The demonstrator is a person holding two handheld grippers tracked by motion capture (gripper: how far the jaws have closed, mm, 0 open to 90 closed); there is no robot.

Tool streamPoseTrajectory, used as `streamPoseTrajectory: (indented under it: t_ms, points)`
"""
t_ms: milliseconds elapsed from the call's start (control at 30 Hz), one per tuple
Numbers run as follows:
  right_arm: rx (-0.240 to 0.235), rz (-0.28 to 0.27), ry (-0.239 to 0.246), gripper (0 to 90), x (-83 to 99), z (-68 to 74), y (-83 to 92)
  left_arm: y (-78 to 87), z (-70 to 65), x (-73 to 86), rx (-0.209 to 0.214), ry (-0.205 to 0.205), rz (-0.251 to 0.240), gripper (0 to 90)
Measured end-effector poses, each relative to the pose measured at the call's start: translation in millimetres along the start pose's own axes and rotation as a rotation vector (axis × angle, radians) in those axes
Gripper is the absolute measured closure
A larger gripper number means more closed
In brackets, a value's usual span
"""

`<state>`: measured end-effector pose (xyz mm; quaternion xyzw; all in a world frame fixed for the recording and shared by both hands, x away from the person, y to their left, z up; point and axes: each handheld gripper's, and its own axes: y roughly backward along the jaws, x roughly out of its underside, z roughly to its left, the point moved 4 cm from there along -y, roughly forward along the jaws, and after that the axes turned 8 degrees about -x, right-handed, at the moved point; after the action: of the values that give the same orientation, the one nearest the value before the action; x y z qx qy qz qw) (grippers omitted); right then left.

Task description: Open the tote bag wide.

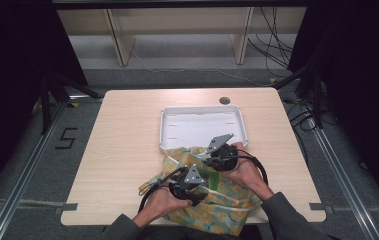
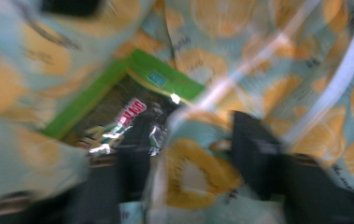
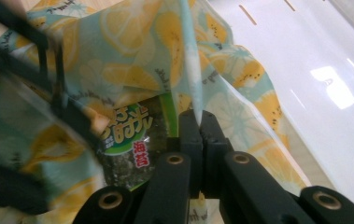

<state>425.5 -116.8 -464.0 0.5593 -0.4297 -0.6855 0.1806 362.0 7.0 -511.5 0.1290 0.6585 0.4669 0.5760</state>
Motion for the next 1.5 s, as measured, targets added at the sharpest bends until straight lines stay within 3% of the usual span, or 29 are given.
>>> streamPoseTrajectory:
  t_ms: [100,167,233,333,400,433,500,533,633,700,733,767,800,833,867,900,933,1000,1033,1067,1100,1133,1200,1233,1267,1300,1333,1467,1500]
  points:
    - [0.030,-0.002,-0.012,90.0,0.8,-7.0,0.4,2.0,-3.9,0.1,0.015,-0.023,-0.005,86.8]
    - [0.047,0.002,-0.016,90.0,1.9,-11.8,0.7,13.6,-10.5,0.9,0.017,-0.083,-0.022,88.1]
    - [0.115,0.017,-0.056,90.0,8.2,-30.9,-0.2,32.1,-24.4,8.8,0.031,-0.147,-0.051,88.7]
    - [0.136,0.019,-0.068,90.0,12.6,-41.7,-0.9,42.0,-31.1,21.5,0.039,-0.171,-0.028,88.9]
    - [0.154,0.045,-0.081,90.0,17.2,-52.8,-1.7,42.4,-36.9,38.1,0.052,-0.132,-0.010,88.9]
    - [0.167,0.038,-0.082,90.0,17.8,-55.3,-5.2,41.3,-35.1,45.5,0.049,-0.165,0.027,88.9]
    - [0.175,0.059,-0.073,90.0,18.7,-57.8,-9.5,34.9,-33.3,55.9,0.037,-0.141,0.060,88.7]
    - [0.168,0.092,-0.066,90.0,20.4,-56.5,-14.8,31.8,-30.9,57.7,0.035,-0.104,0.068,88.6]
    - [0.139,0.094,-0.069,88.5,21.0,-52.7,-22.6,35.1,-26.5,54.0,0.023,-0.102,0.066,87.5]
    - [0.141,0.089,-0.077,79.4,21.6,-54.8,-18.1,41.2,-24.1,49.8,0.026,-0.046,0.030,80.4]
    - [0.141,0.089,-0.077,79.4,21.6,-54.8,-18.1,41.2,-24.1,49.8,0.026,-0.046,0.030,75.4]
    - [0.155,0.027,-0.115,70.9,17.3,-49.1,-5.0,50.1,-17.4,45.5,0.002,-0.004,-0.002,68.8]
    - [0.155,0.007,-0.137,66.9,15.9,-45.9,1.5,53.3,-16.8,41.5,-0.010,0.067,-0.061,66.1]
    - [0.151,0.000,-0.138,63.6,14.8,-44.3,11.5,58.5,-13.7,38.7,-0.023,0.095,-0.090,65.5]
    - [0.151,0.000,-0.138,63.6,14.8,-44.3,11.5,58.5,-13.7,38.7,-0.023,0.095,-0.090,64.5]
    - [0.147,-0.028,-0.150,61.9,12.5,-39.8,20.0,64.4,-9.5,34.5,-0.050,0.129,-0.134,64.5]
    - [0.105,-0.085,-0.146,59.9,7.4,-28.5,37.4,70.9,-3.3,31.1,-0.074,0.160,-0.168,64.2]
    - [0.085,-0.090,-0.130,59.5,6.2,-24.6,42.5,73.4,0.8,30.2,-0.091,0.174,-0.177,64.6]
    - [0.042,-0.120,-0.130,58.7,4.2,-13.1,48.8,71.9,4.7,30.3,-0.104,0.201,-0.185,66.2]
    - [0.042,-0.120,-0.130,58.7,4.2,-13.1,48.8,71.9,4.7,30.3,-0.104,0.201,-0.185,67.8]
    - [0.013,-0.131,-0.120,58.7,4.1,-7.4,48.2,67.2,5.4,30.5,-0.100,0.231,-0.171,67.8]
    - [-0.032,-0.129,-0.103,59.4,4.4,0.6,44.4,62.6,5.7,31.0,-0.092,0.224,-0.152,68.9]
    - [-0.095,-0.070,-0.106,59.2,8.7,9.3,24.2,46.6,5.3,35.2,-0.081,0.203,-0.090,72.4]
    - [-0.095,-0.070,-0.106,59.2,8.7,9.3,24.2,46.6,5.3,35.2,-0.081,0.203,-0.090,73.6]
    - [-0.106,-0.034,-0.102,58.4,13.5,7.6,6.1,37.9,5.0,41.1,-0.091,0.215,-0.044,75.4]
    - [-0.106,-0.034,-0.102,58.4,13.5,7.6,6.1,37.9,5.0,41.1,-0.091,0.215,-0.044,76.3]
    - [-0.124,-0.002,-0.093,57.1,17.6,3.5,-9.9,33.5,6.5,45.6,-0.098,0.206,-0.018,77.7]
    - [-0.131,0.042,-0.102,53.6,21.2,-1.2,-23.8,31.4,8.7,46.9,-0.098,0.210,-0.015,80.4]
    - [-0.152,0.043,-0.105,51.7,21.8,-1.7,-26.8,30.2,8.1,47.2,-0.093,0.235,-0.011,80.9]
